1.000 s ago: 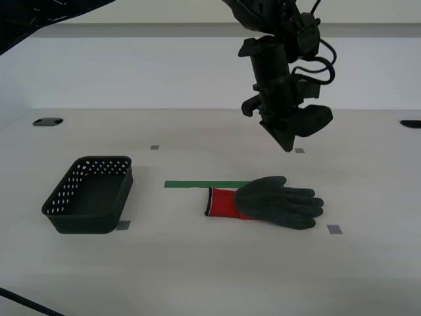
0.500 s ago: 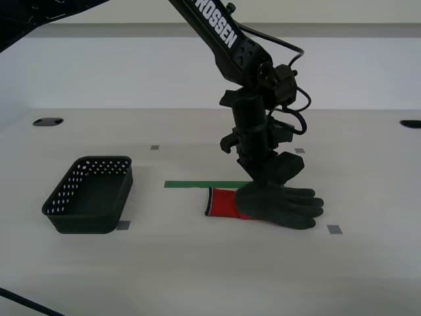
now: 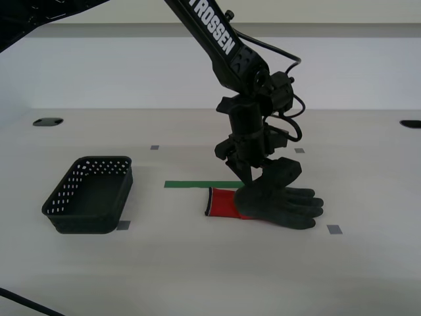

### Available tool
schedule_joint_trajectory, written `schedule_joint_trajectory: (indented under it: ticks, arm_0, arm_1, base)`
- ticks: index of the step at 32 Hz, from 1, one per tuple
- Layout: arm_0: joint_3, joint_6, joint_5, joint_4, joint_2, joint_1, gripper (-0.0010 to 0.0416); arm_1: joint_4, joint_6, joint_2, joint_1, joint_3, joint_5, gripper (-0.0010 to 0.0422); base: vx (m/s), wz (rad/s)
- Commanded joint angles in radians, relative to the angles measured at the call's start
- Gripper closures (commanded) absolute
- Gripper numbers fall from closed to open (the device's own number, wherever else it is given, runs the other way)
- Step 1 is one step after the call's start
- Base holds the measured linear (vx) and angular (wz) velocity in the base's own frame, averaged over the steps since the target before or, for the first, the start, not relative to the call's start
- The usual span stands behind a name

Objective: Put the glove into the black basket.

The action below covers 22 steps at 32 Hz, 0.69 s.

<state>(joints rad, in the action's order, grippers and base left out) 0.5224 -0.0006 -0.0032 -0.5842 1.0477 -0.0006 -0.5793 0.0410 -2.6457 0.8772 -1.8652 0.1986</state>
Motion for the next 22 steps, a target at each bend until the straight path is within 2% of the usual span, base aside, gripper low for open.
schedule_joint_trajectory:
  ticks: [1,6,8,11,14,15,16,17,18,19,22]
  arm_0:
    - [0.001,0.0,0.0,-0.005,0.0,0.001,0.0405]
    - [0.001,0.0,0.0,-0.005,0.0,0.001,0.0405]
    - [0.001,0.0,0.0,-0.006,0.0,0.001,0.0405]
    - [0.001,0.0,0.0,-0.006,0.0,0.001,0.0405]
    - [0.001,0.0,0.0,-0.002,0.0,0.001,0.0405]
    - [0.001,0.0,0.0,0.003,0.0,0.0,0.0405]
    - [0.001,0.0,0.0,0.003,0.0,0.0,0.0405]
    - [0.001,0.0,0.0,0.003,0.0,0.0,0.0405]
    - [0.001,0.0,0.0,0.003,0.0,0.001,0.0405]
    - [0.001,0.0,0.0,0.003,0.0,0.0,0.0405]
    - [0.001,0.0,0.0,0.003,0.0,0.001,0.0405]
  arm_1:
    - [0.043,-0.027,-0.001,0.001,0.035,-0.052,0.014]
    - [0.068,-0.033,-0.001,0.002,0.035,-0.061,0.0163]
    - [0.064,-0.028,-0.048,0.006,0.023,-0.064,0.0191]
    - [0.013,-0.042,-0.116,0.012,-0.016,-0.052,0.0208]
    - [0.01,-0.041,-0.121,0.014,-0.02,-0.061,0.0227]
    - [0.004,-0.04,-0.121,0.014,-0.031,-0.062,0.0254]
    - [-0.011,-0.033,-0.121,0.014,-0.049,-0.062,0.0306]
    - [-0.018,-0.032,-0.121,0.014,-0.057,-0.062,0.0335]
    - [-0.032,-0.025,-0.121,0.014,-0.074,-0.059,0.0398]
    - [-0.04,-0.014,-0.121,0.014,-0.083,-0.056,0.0421]
    - [-0.101,-0.015,-0.121,0.014,-0.137,-0.057,0.0413]
  base:
    - [0.0,0.0]
    - [0.0,0.0]
    - [0.0,0.0]
    - [0.0,0.0]
    - [0.0,0.0]
    - [0.0,0.0]
    - [0.0,0.0]
    - [0.0,0.0]
    - [0.0,0.0]
    - [0.0,0.0]
    - [0.0,0.0]
